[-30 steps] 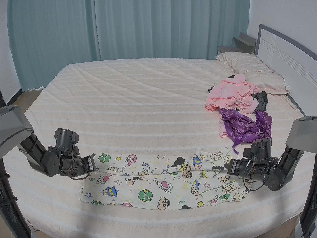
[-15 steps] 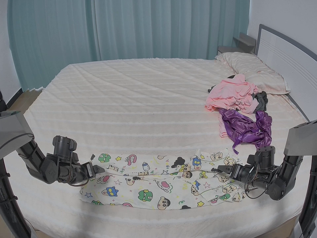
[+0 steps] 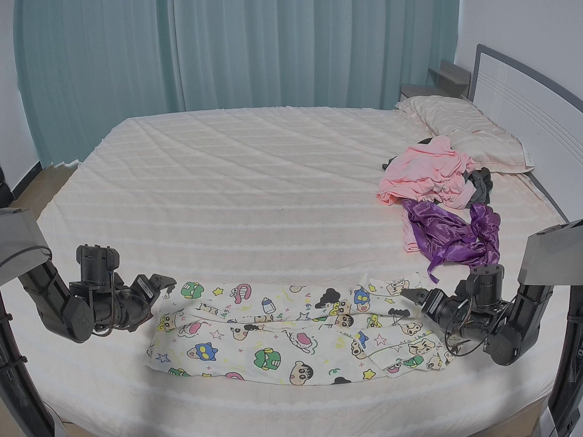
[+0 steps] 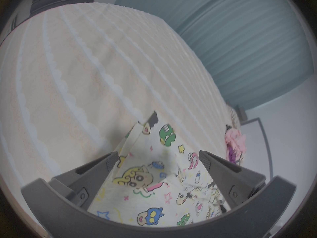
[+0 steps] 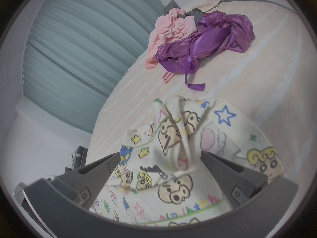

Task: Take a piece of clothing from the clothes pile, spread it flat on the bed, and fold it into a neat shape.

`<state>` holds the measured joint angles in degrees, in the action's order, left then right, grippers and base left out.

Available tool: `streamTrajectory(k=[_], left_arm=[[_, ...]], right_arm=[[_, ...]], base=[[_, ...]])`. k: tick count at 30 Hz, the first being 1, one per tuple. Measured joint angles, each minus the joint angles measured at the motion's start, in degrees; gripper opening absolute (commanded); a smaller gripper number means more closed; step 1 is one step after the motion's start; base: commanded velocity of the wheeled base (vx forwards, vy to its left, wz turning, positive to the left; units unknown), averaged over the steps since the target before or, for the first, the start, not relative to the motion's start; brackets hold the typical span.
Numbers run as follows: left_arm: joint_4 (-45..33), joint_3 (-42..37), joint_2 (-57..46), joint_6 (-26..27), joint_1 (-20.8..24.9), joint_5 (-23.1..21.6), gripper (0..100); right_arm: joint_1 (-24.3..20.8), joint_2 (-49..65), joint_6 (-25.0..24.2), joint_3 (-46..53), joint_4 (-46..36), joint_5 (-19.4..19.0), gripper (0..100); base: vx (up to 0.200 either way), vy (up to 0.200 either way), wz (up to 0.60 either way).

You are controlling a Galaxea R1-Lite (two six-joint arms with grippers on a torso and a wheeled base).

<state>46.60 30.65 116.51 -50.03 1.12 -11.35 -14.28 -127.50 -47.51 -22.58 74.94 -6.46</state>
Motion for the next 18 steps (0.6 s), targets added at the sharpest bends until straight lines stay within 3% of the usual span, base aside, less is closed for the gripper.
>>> streamTrajectory(k=[3, 4, 18], left_arm=[[1.12, -0.96, -0.11, -0.93, -1.45, -1.56, 100], [1.23, -1.27, -0.09, -0.95, -1.69, -2.13, 100], [1.45, -2.79, 0.94, -1.04, -2.80, -2.83, 100]], right_arm=[[0.15, -1.35, -0.68, -1.27, 1.27, -0.51, 100], [0.15, -1.83, -0.69, -1.60, 1.38, -0.67, 0], [2.73, -2.10, -0.88, -1.60, 1.45, -0.54, 0]], base=[[0.000, 0.000, 0.00], [0.000, 0.000, 0.00], [0.000, 0.000, 0.00]])
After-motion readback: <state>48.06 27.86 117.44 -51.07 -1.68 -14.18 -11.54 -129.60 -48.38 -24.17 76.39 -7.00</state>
